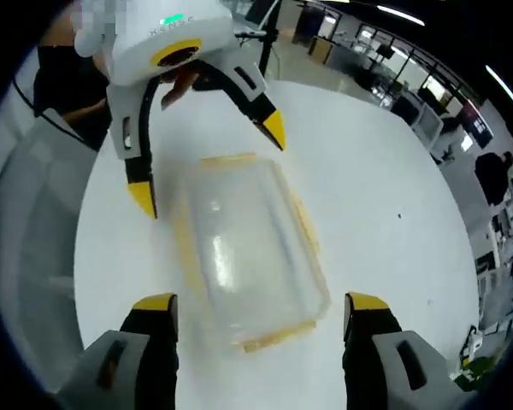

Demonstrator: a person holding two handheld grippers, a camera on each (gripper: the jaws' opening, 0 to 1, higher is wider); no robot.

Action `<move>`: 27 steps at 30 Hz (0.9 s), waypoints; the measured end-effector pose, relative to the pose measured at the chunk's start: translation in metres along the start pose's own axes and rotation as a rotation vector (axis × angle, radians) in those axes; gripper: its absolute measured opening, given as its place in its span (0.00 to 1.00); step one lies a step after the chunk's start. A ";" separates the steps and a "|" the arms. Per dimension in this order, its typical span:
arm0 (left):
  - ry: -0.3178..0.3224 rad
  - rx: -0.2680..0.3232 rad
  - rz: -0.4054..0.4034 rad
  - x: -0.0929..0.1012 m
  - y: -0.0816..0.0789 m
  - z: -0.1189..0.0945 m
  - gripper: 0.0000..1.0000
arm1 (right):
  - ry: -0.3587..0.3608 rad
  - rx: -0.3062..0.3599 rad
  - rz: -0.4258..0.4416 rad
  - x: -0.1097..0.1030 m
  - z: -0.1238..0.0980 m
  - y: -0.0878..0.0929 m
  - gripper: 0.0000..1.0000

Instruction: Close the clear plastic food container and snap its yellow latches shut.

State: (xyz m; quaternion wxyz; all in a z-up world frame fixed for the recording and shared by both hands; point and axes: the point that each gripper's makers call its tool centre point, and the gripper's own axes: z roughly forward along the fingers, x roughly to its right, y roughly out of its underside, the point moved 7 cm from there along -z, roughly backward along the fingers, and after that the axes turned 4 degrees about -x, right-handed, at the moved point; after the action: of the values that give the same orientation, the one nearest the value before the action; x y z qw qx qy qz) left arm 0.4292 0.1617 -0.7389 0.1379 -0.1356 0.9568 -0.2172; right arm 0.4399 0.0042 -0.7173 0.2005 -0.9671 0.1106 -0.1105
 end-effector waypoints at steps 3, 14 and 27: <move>-0.008 0.001 -0.013 0.002 0.003 -0.002 0.95 | 0.008 0.004 0.004 -0.002 -0.001 0.000 0.80; -0.035 0.046 -0.075 0.010 0.009 -0.009 0.95 | 0.020 0.063 0.081 -0.009 -0.007 -0.001 0.80; -0.067 0.124 -0.188 0.019 0.016 -0.020 0.94 | 0.105 0.175 0.195 -0.019 -0.015 0.005 0.81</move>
State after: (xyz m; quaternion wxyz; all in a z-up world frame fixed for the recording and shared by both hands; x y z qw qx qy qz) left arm 0.4021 0.1772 -0.7322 0.1572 -0.2233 0.9194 -0.2831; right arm 0.4170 -0.0008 -0.7089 0.2879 -0.9234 0.2045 -0.1504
